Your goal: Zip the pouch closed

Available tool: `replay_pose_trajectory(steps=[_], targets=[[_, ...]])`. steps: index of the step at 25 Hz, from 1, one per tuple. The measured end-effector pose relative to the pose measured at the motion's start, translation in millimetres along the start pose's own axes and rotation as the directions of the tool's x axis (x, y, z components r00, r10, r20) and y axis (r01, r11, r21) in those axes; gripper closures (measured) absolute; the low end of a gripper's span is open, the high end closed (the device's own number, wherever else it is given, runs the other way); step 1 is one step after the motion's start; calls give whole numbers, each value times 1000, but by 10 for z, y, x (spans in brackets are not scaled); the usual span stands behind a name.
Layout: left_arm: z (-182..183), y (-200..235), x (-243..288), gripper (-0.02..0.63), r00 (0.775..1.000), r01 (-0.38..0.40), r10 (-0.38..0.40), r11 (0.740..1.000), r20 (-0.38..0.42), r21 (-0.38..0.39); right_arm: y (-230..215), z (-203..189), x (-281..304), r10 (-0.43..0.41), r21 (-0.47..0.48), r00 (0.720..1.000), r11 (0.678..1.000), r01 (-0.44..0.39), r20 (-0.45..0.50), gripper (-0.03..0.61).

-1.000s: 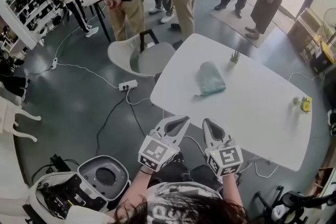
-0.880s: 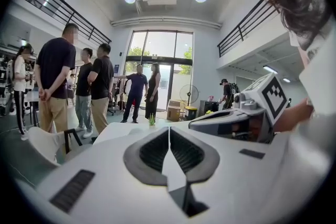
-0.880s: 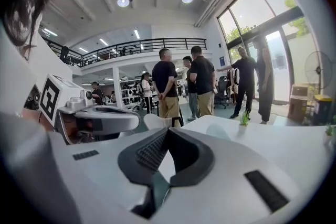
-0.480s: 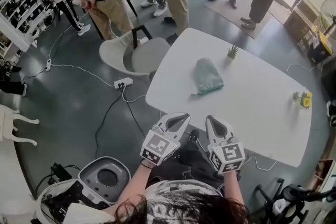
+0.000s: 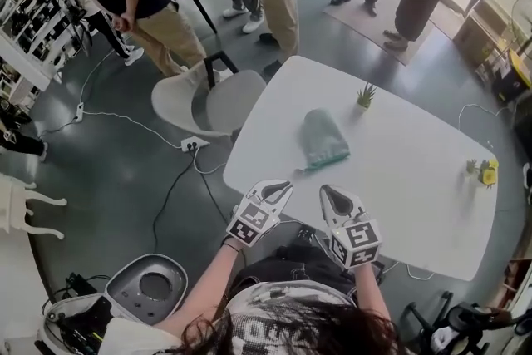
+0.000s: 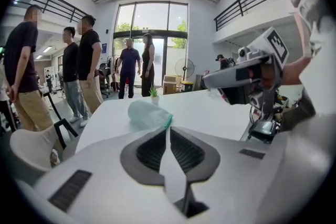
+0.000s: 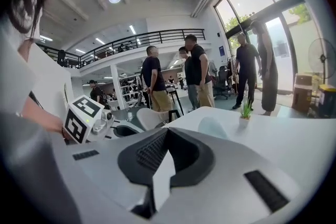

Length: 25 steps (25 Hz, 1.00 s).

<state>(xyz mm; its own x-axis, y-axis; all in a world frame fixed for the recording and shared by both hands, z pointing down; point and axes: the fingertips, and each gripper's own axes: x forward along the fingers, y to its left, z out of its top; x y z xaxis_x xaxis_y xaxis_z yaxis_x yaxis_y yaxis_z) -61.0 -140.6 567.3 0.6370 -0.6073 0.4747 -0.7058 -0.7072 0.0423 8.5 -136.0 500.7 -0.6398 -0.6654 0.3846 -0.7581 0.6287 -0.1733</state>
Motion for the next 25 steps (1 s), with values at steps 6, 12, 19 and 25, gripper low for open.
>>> replay_pose_trajectory(steps=[6,12,19,25], targets=[[-266,294,407,482,993,27,-20,998,-114,58,-281,-91,236,31,30,999,999,-30,-42,581],[-575,372,838,482,950,124,-69,979,-304,164,-541,-175,302,37,55,997,998,-33,-68,581],[-755,345,1184,486,893,238,-114,941,-435,241,-681,-317,314,49,63,994,997,-43,-96,581],[-767,297,1275,581,874,276,-149,936,-462,220,-703,-398,412,60,67,990,996,-52,-125,581]])
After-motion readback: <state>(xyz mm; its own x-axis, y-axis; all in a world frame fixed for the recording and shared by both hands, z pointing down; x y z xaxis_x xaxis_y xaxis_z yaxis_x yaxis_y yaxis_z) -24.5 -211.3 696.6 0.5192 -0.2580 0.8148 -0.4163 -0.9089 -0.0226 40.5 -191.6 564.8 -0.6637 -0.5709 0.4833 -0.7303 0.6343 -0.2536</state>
